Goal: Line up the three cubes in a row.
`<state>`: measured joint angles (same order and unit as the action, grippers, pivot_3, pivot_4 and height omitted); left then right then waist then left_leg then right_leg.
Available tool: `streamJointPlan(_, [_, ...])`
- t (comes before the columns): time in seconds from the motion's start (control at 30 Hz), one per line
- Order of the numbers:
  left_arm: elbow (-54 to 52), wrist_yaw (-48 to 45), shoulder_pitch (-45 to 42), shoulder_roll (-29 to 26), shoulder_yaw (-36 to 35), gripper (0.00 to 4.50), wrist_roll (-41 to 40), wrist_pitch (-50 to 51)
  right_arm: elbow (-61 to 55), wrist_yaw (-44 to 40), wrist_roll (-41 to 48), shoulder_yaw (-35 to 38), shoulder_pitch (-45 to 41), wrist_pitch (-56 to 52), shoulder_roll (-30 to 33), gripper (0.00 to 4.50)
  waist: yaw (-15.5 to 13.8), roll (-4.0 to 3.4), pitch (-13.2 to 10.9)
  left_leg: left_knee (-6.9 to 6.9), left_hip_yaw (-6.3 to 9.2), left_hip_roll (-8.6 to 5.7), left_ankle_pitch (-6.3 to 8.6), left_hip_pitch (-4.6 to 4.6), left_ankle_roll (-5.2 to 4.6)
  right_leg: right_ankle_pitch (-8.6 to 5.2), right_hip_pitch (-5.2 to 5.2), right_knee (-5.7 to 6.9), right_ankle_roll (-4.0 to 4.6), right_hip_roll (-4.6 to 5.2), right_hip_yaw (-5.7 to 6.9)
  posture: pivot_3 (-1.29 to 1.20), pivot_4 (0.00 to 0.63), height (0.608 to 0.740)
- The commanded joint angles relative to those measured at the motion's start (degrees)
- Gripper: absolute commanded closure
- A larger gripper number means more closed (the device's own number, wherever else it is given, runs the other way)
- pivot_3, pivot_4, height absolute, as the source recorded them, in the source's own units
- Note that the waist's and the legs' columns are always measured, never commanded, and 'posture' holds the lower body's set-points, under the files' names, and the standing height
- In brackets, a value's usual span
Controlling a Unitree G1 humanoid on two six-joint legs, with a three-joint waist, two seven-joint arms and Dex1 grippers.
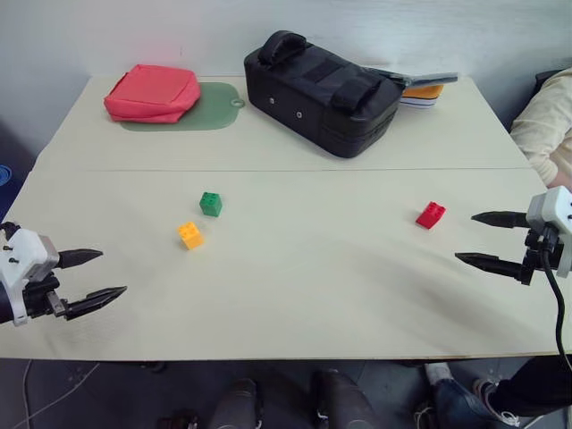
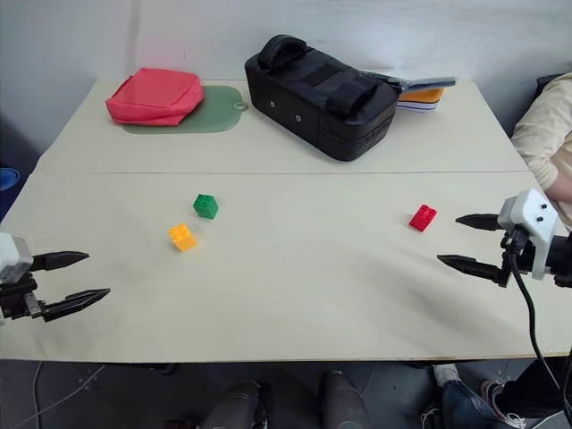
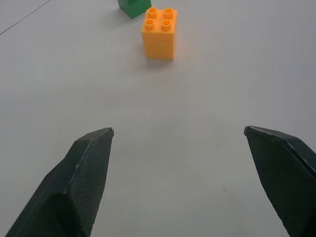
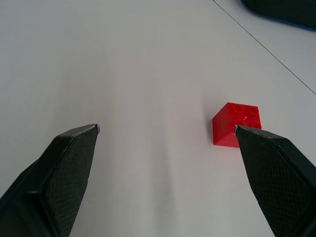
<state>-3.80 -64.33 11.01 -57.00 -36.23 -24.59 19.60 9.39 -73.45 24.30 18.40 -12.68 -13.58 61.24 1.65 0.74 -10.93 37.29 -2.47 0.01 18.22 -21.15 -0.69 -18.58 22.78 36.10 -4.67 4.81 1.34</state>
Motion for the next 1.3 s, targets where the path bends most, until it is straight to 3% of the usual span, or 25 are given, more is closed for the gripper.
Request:
streamJointPlan(0.03, [-2.1,-0.3,1.5,0.9,-2.7,0.03,-1.0,-0.8,-0.3,0.0,0.5,0.7,-1.0,0.2,0.0,0.00,0.0,0.00,0.0,0.00,0.00,0.00,0.00,0.01,0.00,0.00,0.00,0.00,0.00,0.00,0.00,0.00,0.150,0.740])
streamJointPlan(0.87, [-4.5,2.3,-0.3,2.2,1.4,0.03,-1.3,0.1,2.2,2.1,-2.5,-0.5,-2.1,2.7,-0.9,0.00,0.0,0.00,0.0,0.01,0.00,-0.01,0.00,0.01,0.01,0.00,-0.01,0.01,0.00,0.00,0.00,0.00,0.150,0.740])
streamJointPlan(1.07, [-12.4,-1.8,-15.5,-1.0,13.7,0.03,-10.6,9.7,13.6,3.0,-10.4,-11.9,-17.7,2.8,-3.5,0.00,0.1,0.00,0.0,0.26,0.00,-0.01,-0.03,0.00,0.06,0.01,-0.01,0.24,0.00,0.00,-0.02,0.00,0.150,0.740])
streamJointPlan(1.3, [-14.4,-6.4,-32.4,-0.7,27.7,0.03,-12.3,13.9,36.1,2.1,-19.6,-21.3,-36.0,6.3,-9.0,0.00,0.1,-0.08,0.0,0.35,-0.08,0.01,-0.11,-0.15,0.22,0.00,0.07,0.41,0.01,-0.20,-0.03,0.00,0.150,0.740])
